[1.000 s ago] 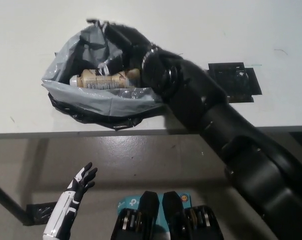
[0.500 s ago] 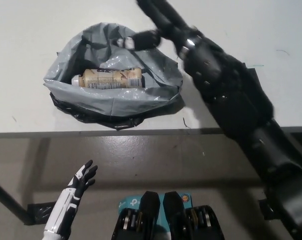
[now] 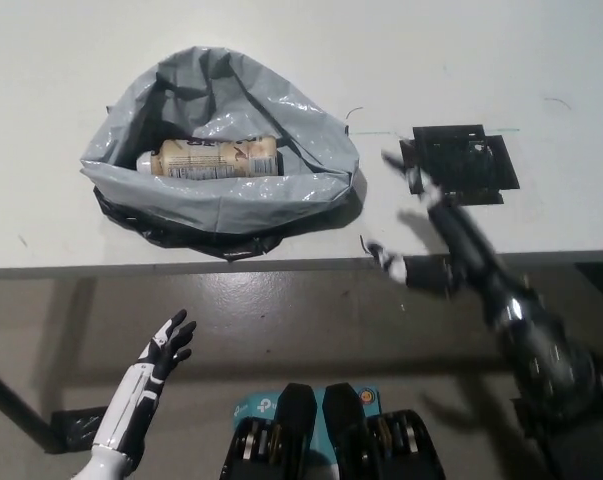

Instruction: Use the right hand to pick up a bottle of protein shake and place it into a plastic bag on the left side

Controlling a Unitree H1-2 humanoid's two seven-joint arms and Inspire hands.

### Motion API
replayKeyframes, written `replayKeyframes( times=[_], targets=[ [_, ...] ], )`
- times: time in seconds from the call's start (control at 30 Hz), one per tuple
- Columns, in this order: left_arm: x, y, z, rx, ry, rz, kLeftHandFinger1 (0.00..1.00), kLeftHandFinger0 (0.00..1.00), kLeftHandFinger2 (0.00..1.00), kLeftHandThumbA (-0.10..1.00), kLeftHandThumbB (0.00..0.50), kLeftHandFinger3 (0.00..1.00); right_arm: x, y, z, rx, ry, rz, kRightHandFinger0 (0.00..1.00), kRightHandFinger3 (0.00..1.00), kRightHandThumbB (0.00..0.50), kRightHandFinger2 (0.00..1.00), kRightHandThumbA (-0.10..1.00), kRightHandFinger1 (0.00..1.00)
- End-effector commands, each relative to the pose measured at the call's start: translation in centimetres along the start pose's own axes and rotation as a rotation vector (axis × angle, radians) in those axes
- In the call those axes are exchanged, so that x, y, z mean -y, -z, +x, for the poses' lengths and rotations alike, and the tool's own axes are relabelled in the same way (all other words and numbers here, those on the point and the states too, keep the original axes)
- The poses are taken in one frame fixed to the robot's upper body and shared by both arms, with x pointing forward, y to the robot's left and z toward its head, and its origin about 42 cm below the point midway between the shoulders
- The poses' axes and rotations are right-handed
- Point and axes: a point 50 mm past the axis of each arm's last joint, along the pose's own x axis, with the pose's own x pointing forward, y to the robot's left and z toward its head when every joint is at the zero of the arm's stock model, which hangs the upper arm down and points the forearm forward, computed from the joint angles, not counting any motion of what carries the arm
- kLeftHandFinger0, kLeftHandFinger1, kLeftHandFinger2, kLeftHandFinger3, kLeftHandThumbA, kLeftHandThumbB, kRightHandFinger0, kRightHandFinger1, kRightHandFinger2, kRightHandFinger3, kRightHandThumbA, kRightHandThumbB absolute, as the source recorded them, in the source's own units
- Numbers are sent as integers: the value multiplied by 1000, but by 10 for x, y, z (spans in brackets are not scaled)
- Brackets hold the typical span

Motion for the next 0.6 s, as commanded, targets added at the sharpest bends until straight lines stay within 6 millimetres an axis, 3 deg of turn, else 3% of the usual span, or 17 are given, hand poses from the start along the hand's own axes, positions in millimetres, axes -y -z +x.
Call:
replayKeyframes(
  times=[0.0,0.1,0.13,0.17,0.2,0.37,0.47,0.57],
  targets=[
    [-13,-7,18,46,5,-4,1000,1000,1000,1000,146,1000,45,-121,-137,682,569,170,845,1000,199,1000,810,954],
    [-14,-7,19,50,7,2,1000,1000,1000,1000,132,1000,33,-85,-121,544,595,205,819,1000,183,1000,797,935],
    [-15,-7,20,55,4,5,1000,1000,1000,1000,137,1000,27,-66,-112,489,593,211,782,1000,174,1000,753,903],
    [-15,-7,21,58,3,7,1000,1000,1000,1000,136,1000,16,-38,-102,402,576,232,789,1000,184,1000,702,904],
    [-15,-7,21,58,2,8,1000,1000,1000,1000,143,1000,9,-23,-98,345,564,245,806,1000,198,1000,694,909],
    [-16,-10,20,72,6,20,1000,1000,1000,1000,138,1000,-24,42,-100,89,459,268,864,1000,189,1000,631,923],
    [-18,-15,25,79,10,33,1000,1000,1000,1000,150,1000,-29,54,-101,53,421,294,858,1000,198,1000,539,921],
    [-18,-16,26,82,12,42,1000,1000,1000,1000,151,1000,-29,58,-100,51,411,305,846,1000,198,1000,522,922]
  ],
)
